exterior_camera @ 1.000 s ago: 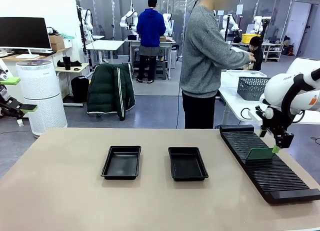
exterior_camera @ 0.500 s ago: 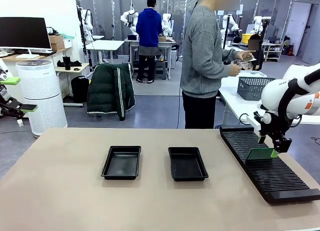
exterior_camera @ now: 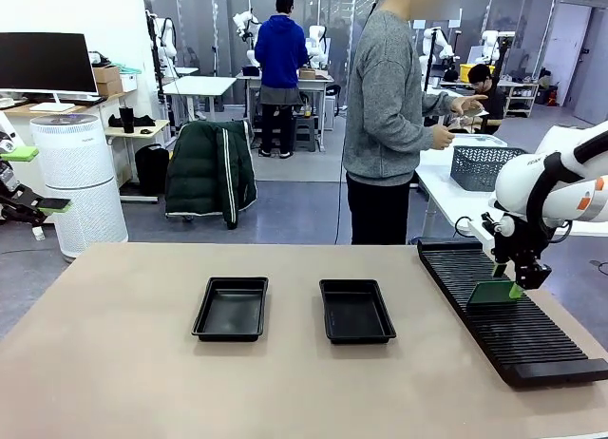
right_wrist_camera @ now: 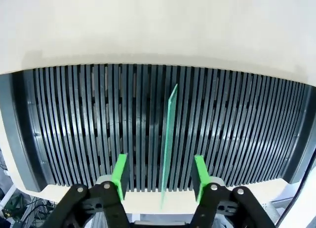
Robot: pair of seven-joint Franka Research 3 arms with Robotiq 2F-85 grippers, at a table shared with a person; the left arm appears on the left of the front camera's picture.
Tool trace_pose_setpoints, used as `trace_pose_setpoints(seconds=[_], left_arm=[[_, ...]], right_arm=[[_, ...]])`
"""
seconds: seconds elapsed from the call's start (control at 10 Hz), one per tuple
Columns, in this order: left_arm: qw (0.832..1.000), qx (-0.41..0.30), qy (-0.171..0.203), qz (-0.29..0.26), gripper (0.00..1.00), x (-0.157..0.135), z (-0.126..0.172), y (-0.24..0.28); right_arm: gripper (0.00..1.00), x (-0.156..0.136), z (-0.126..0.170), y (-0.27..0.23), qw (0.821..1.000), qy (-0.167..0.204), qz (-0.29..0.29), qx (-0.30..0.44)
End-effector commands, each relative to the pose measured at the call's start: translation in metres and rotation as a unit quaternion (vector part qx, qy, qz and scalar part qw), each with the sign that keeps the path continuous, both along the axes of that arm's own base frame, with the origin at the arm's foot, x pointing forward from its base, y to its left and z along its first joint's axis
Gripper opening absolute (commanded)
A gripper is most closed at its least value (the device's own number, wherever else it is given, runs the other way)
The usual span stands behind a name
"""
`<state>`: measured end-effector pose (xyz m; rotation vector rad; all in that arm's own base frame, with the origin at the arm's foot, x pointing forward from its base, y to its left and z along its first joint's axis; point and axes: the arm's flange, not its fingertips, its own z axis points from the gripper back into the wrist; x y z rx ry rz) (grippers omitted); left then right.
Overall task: Inspect and transfer BCBs to ESD trays.
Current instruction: Pick up the Blank PCB from the PCB Rack and place it in the left ESD tray.
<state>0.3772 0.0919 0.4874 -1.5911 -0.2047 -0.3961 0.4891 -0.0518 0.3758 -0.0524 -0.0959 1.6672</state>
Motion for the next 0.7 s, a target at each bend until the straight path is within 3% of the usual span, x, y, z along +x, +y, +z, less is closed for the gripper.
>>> trace_pose_setpoints(seconds=[0.0,0.6], left_arm=[[1.0,0.0,-0.001,0.001,1.0,-0.0006,0.0012,0.0006],[1.0,0.0,-0.001,0.001,1.0,-0.0006,0.0012,0.0006]], right_arm=[[0.57,0.004,-0.006,-0.0023,1.0,-0.018,0.005,0.007],[0.25,0.0082,-0.0093,-0.0045,1.0,-0.02,-0.001,0.014]])
